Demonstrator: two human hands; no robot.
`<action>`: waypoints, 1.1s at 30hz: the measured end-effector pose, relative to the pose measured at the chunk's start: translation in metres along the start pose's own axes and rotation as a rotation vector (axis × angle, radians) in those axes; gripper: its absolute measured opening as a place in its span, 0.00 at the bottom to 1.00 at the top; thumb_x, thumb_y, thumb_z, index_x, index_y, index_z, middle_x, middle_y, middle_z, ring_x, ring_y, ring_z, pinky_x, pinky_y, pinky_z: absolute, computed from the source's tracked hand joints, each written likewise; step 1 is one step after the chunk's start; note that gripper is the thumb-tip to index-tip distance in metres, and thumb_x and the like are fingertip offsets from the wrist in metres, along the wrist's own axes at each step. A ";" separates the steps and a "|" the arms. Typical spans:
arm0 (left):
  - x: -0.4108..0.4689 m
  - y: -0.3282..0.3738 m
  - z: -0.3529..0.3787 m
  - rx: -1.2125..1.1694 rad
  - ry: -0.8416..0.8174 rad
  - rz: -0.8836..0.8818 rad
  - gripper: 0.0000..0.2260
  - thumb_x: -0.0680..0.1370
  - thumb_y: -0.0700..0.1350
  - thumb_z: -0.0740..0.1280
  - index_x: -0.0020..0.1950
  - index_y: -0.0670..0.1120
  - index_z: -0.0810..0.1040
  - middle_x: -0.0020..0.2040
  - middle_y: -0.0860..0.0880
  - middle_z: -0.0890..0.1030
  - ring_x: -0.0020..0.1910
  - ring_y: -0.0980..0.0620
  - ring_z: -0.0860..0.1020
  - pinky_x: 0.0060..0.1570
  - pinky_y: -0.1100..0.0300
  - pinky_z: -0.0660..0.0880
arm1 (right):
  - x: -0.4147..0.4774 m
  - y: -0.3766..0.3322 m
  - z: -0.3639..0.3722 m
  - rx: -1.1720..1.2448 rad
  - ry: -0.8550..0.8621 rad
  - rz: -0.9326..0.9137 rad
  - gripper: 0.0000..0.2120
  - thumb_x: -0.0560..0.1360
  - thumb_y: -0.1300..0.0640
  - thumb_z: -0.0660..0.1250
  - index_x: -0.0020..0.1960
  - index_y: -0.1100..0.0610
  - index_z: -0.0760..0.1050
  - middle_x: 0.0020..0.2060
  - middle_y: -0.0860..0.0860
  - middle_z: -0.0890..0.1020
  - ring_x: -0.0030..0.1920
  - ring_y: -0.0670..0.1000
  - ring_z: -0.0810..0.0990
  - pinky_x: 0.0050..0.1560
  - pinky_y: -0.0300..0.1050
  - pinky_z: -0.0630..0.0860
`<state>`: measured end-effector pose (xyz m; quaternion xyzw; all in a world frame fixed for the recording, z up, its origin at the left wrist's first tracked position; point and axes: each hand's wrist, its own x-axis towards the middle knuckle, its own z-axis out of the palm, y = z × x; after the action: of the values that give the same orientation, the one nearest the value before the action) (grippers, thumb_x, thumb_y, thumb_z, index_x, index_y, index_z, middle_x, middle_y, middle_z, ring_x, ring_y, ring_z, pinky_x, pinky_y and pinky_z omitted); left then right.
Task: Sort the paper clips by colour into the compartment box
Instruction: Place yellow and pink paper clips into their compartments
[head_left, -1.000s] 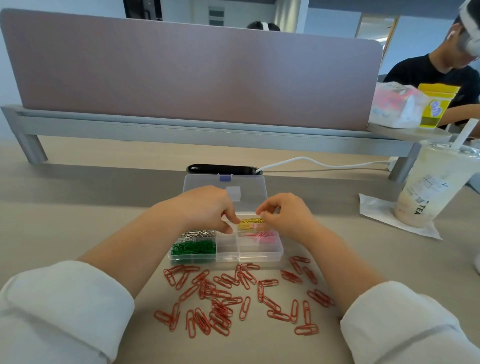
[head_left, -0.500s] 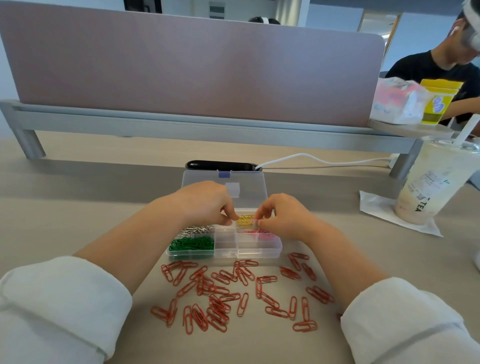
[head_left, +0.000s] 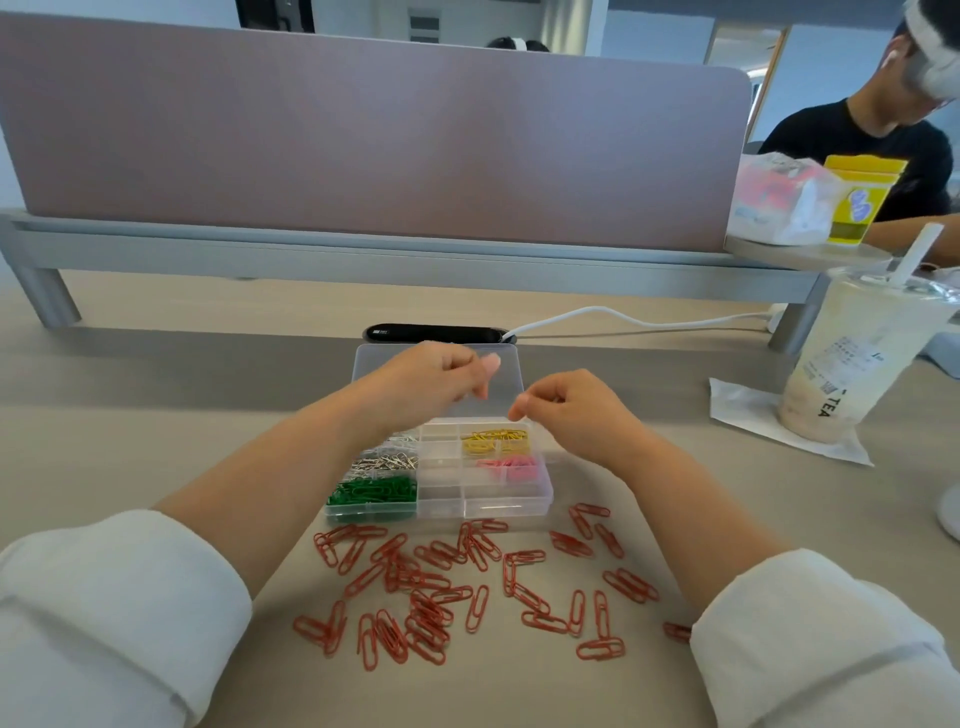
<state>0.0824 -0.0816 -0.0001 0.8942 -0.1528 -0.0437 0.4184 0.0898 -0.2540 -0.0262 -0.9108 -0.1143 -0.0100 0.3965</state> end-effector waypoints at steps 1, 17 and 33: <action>0.002 0.002 0.006 -0.154 -0.004 -0.046 0.18 0.80 0.54 0.55 0.34 0.48 0.70 0.25 0.56 0.66 0.25 0.58 0.63 0.28 0.65 0.61 | 0.001 0.001 -0.001 -0.001 0.023 0.023 0.09 0.76 0.57 0.63 0.42 0.55 0.82 0.31 0.48 0.76 0.34 0.47 0.72 0.37 0.40 0.69; 0.008 -0.008 0.051 -0.280 0.052 0.085 0.14 0.82 0.40 0.52 0.43 0.49 0.74 0.36 0.50 0.72 0.35 0.58 0.71 0.34 0.72 0.70 | -0.015 0.026 -0.008 0.016 -0.198 0.174 0.06 0.71 0.57 0.69 0.44 0.52 0.71 0.31 0.50 0.79 0.32 0.47 0.76 0.38 0.42 0.72; 0.006 -0.009 0.036 -0.358 -0.034 0.055 0.07 0.77 0.41 0.65 0.49 0.52 0.80 0.45 0.55 0.84 0.47 0.60 0.82 0.48 0.67 0.77 | -0.017 0.024 -0.008 0.067 -0.201 0.176 0.04 0.72 0.60 0.67 0.43 0.56 0.72 0.28 0.49 0.78 0.22 0.40 0.73 0.24 0.33 0.67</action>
<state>0.0827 -0.1044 -0.0304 0.7999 -0.1741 -0.0740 0.5695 0.0792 -0.2791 -0.0392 -0.8999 -0.0736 0.1198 0.4128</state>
